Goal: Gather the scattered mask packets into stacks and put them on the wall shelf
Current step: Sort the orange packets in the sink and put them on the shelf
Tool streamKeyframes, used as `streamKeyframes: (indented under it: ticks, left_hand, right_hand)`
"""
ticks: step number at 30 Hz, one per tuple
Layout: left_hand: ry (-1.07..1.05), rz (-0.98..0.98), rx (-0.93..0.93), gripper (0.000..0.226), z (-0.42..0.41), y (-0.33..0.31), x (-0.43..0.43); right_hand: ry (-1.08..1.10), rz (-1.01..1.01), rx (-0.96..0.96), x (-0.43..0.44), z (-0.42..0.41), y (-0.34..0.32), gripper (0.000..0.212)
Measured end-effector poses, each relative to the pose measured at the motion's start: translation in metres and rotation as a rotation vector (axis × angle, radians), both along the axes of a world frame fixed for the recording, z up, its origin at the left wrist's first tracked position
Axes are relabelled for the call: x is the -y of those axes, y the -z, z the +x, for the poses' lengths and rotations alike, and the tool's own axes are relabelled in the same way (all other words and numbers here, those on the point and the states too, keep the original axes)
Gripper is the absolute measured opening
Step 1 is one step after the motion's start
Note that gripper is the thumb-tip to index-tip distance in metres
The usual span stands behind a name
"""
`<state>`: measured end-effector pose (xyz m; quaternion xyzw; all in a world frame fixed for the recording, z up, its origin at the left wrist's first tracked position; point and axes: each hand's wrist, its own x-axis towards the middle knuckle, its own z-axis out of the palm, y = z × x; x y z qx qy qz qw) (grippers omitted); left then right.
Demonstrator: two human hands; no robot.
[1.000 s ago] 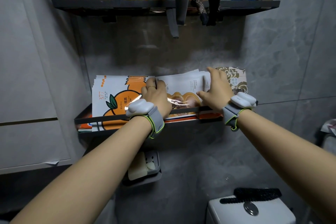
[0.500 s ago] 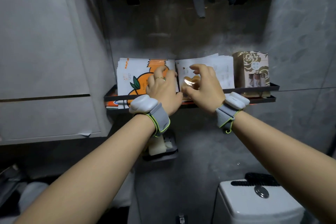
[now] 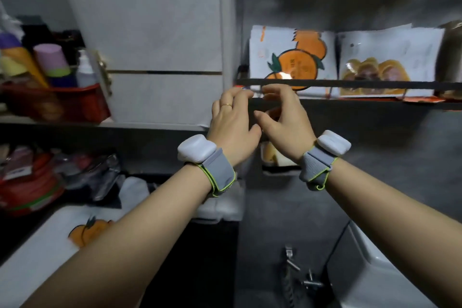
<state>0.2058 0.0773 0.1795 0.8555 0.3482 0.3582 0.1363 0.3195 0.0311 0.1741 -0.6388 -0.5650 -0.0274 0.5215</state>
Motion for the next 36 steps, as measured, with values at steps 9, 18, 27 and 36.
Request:
streamKeyframes:
  ticks: [9,18,27,36]
  left_hand:
    - [-0.093,-0.134,-0.079,0.056,-0.109,0.059,-0.038]
    - [-0.208,-0.308,-0.185,0.058,-0.236,0.123,-0.087]
    - [-0.37,-0.468,-0.183,0.058,-0.297,0.183,-0.117]
    - [-0.475,-0.635,-0.151,0.056,-0.326,0.233,-0.124]
  right_hand:
    - [-0.149,-0.137,-0.07,-0.046,-0.108,0.056,0.045]
    - [-0.252,-0.318,-0.124,-0.104,-0.22,0.125,0.045]
    - [-0.312,-0.513,-0.154,-0.141,-0.263,0.185,0.043]
    - [-0.404,-0.683,-0.169,-0.162,-0.267,0.248,0.044]
